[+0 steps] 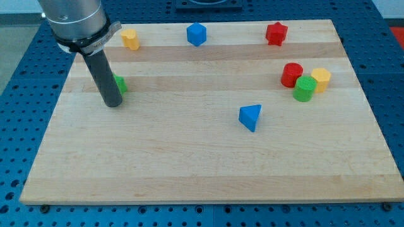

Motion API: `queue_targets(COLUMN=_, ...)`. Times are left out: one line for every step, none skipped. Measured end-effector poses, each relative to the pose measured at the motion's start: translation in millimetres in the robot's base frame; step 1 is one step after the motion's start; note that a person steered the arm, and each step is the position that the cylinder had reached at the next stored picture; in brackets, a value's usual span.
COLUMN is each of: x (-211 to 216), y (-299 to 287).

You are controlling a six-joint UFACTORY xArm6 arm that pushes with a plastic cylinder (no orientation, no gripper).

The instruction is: Separate the green circle red circle and hexagon from each other

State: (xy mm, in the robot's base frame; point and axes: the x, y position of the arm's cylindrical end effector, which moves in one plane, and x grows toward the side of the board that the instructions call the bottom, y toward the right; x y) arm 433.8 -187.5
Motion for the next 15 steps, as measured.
queue_targets(x=16, y=21)
queue_targets(x=30, y=62)
queue_targets(x=31, y=105)
queue_targets(x=31, y=151)
queue_targets(x=31, y=190)
queue_targets(x=31, y=229)
queue_targets(x=21, y=264)
queue_targets(x=0, y=308)
queue_targets(x=-20, y=297)
queue_targets(x=-77, y=299)
queue_targets(x=-107, y=363)
queue_targets(x=-94, y=395)
queue_targets(x=-86, y=395)
queue_targets(x=-86, y=394)
queue_targets(x=-86, y=394)
